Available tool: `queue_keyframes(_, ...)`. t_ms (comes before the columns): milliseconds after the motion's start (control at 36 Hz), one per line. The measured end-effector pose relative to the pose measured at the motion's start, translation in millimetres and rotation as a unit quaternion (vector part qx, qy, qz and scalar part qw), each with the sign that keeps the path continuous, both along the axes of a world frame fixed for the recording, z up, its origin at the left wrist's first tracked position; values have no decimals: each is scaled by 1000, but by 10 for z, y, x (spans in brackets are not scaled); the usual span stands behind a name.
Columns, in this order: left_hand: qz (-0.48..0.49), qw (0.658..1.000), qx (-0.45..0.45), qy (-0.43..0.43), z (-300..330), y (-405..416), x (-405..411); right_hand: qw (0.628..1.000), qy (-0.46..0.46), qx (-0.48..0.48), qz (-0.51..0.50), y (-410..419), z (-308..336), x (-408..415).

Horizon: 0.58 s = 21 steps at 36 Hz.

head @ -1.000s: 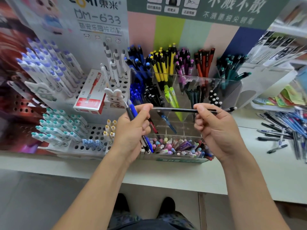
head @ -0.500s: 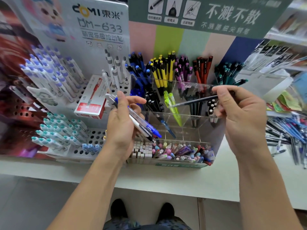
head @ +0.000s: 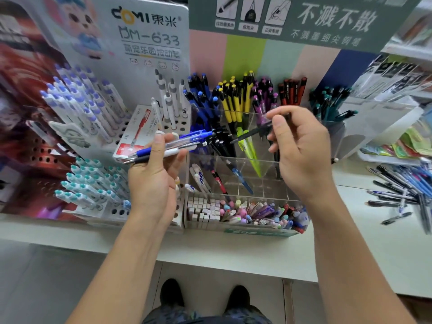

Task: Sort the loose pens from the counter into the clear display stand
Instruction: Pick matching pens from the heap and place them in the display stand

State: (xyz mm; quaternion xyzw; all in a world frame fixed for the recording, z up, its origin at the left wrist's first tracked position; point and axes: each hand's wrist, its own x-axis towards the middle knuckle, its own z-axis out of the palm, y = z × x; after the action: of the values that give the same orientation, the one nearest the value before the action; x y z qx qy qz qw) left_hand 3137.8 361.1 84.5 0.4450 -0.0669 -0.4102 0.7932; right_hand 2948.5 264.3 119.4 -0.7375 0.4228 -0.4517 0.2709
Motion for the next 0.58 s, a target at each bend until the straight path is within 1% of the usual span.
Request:
queue_keyframes(83, -12, 1000, 8, 6, -37, 23, 13, 989, 142, -30, 21, -104, 35, 193)
queue_keyframes(139, -32, 999, 11, 5, -46, 37, 8, 968, 246, -14, 44, -157, 10, 316)
queue_keyframes(167, -41, 999, 13, 1, -40, 39, 3, 958, 282, -2, 51, -179, -16, 363)
queue_keyframes(194, -46, 999, 14, -3, -37, 35, -4, 950, 307, 11, 56, -200, -50, 401)
queue_keyframes(250, -53, 998, 16, -7, -34, 21, -20, 945, 321, 33, 56, -218, -104, 457)
queue_keyframes(306, -61, 998, 19, -4, -34, 12, -44, 949, 310, 40, 46, -222, -146, 476)
queue_keyframes(389, -70, 997, 19, 10, -43, 8, -80, 957, 289, 22, 27, -167, -181, 447)
queue_keyframes(444, -76, 997, 18, 10, -58, 3, -105, 975, 223, 11, 13, -77, -172, 379)
queue_keyframes(472, -82, 996, 18, 5, -62, 2, -119, 984, 174, 24, 9, -13, -155, 331)
queue_keyframes(528, -103, 994, 18, -12, -61, 1, -153, 991, 73, 105, 36, 130, -122, 242)
queue_keyframes(583, -136, 990, 18, -39, -54, -13, -204, 975, 3, 207, 76, 254, -141, 202)
